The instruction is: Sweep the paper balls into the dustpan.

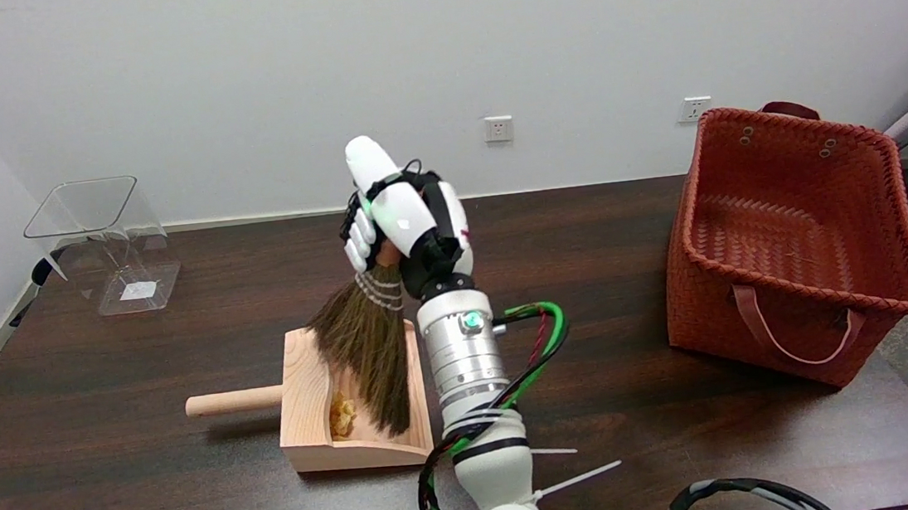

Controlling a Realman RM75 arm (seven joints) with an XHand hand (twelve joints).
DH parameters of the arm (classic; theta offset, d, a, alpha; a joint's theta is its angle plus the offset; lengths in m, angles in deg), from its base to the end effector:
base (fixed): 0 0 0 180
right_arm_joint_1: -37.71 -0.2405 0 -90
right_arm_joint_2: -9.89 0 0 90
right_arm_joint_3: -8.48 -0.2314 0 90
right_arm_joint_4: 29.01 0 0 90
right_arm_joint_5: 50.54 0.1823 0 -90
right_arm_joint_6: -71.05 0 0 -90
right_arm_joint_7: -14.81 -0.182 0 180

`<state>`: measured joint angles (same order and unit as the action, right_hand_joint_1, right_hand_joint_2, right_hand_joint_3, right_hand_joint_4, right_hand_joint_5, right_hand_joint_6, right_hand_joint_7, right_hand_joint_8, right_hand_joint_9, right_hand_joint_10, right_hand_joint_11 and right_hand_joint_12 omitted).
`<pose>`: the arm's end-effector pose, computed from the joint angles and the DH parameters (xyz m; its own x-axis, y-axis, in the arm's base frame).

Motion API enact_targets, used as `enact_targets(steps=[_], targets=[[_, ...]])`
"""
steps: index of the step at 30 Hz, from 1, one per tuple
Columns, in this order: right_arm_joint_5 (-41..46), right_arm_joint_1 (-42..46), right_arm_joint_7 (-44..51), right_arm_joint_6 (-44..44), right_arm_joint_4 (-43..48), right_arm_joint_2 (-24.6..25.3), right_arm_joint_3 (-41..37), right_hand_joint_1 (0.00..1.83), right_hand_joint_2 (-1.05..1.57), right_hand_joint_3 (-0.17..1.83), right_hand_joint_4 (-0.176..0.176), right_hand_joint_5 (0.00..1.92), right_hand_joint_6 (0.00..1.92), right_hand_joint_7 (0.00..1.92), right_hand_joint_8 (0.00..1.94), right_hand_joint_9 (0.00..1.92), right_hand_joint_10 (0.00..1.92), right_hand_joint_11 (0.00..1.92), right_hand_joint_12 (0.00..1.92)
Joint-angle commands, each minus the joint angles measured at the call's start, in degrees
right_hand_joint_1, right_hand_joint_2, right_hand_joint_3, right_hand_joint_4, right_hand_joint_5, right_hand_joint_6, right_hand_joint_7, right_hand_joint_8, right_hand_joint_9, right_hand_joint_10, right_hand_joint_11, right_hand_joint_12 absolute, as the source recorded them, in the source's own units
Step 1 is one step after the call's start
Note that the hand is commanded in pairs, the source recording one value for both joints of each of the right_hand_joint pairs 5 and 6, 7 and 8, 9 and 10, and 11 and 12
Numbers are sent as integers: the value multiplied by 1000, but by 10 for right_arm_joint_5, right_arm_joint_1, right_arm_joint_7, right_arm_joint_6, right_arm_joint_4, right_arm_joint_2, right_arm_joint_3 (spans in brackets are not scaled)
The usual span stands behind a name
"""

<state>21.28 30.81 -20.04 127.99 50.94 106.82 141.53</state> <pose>-0.1827 -0.3320 0.1239 -0.4031 0.0865 0.9111 -0.8791 -0.3133 -0.3592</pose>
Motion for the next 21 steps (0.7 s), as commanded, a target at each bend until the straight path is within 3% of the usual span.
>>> enact_targets(steps=[1, 6, 8, 9, 12, 15, 21], targets=[[-20, 12, 161, 20, 134, -78, -2, 781, 1571, 149, 0, 1920, 1920, 1920, 1920, 1920, 1920, 1920, 1920], [-20, 11, 162, 22, 158, -103, -7, 784, 1571, 156, 0, 1920, 1920, 1920, 1920, 1920, 1920, 1920, 1920], [-10, 11, 148, 58, 237, -94, 51, 785, 1571, 158, 0, 1920, 1920, 1920, 1920, 1920, 1920, 1920, 1920], [-20, 12, 162, 22, 161, -113, -15, 786, 1571, 159, 0, 1920, 1920, 1920, 1920, 1920, 1920, 1920, 1920], [-21, 10, 168, 22, 162, -125, -22, 791, 1571, 158, 0, 1920, 1920, 1920, 1920, 1920, 1920, 1920, 1920], [-22, 2, 213, 19, 171, -134, -28, 799, 1571, 164, 0, 1920, 1920, 1920, 1920, 1920, 1920, 1920, 1920], [-16, -14, 400, 22, 214, -131, -30, 871, 1571, 182, 0, 1920, 1920, 1920, 1920, 1920, 1920, 1920, 1920]])
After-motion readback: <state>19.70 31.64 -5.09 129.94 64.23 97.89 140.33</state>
